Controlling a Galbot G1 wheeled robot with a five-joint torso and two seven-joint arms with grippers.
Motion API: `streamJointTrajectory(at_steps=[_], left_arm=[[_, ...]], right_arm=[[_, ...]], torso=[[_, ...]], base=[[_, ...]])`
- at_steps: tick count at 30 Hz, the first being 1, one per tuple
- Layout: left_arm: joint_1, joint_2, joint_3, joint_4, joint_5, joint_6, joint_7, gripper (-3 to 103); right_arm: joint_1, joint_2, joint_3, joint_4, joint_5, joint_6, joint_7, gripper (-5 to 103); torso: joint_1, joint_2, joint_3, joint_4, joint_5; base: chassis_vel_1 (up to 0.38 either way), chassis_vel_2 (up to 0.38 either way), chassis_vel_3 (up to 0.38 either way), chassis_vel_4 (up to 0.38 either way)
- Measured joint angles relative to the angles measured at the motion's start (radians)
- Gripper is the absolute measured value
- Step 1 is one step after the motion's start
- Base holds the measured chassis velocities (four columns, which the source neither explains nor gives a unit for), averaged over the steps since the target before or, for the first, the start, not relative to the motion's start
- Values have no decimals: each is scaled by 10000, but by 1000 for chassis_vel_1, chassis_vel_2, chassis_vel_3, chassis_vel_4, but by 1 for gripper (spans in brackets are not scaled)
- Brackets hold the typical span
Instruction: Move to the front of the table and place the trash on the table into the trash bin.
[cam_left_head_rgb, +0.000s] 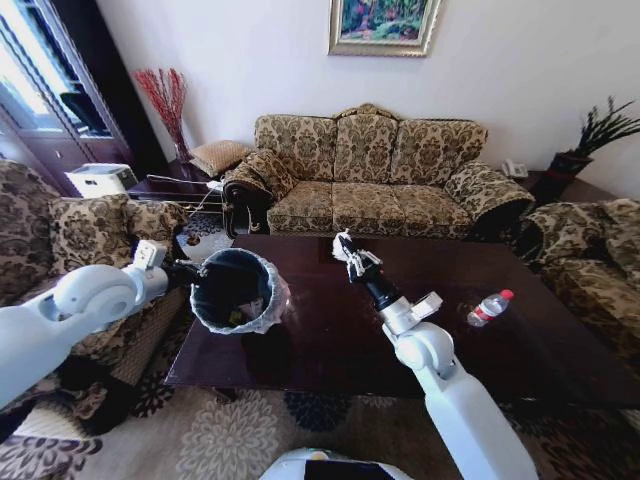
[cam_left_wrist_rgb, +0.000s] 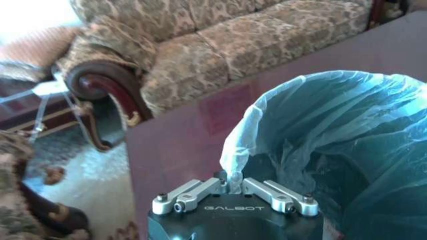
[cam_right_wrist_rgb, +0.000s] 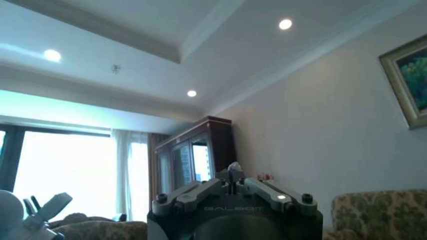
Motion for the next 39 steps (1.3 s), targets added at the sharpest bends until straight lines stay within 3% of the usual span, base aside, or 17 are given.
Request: streamJointTrajectory(at_steps=[6, 9, 19, 31, 39], left_arm=[[105, 388, 72, -237, -393, 51, -2, 0], [154, 630, 142, -329, -515, 13, -38, 0], [146, 694, 140, -416, -708, -112, -82, 0], [118, 401, 85, -615, -774, -114, -28, 0], [122, 341, 76, -685, -815, -223, 9, 0]], right_arm=[[584, -14, -733, 102, 576, -17, -576, 0], [1254, 175, -1694, -5, 950, -104, -743, 0], [1703, 806, -3566, -696, 339, -131, -983, 0], [1686, 1093, -4224, -1226, -265, -153, -834, -2], [1655, 1124, -4229, -1279, -354, -170, -776, 13]], torso=[[0, 0, 0, -3, -1], [0, 0, 0, 1, -1], [0, 0, 0, -2, -2], [0, 0, 0, -1, -2], [0, -1, 0, -1, -1]], base=[[0, 0, 0, 0], [0, 0, 0, 0], [0, 0, 0, 0], [0, 0, 0, 0], [0, 0, 0, 0]])
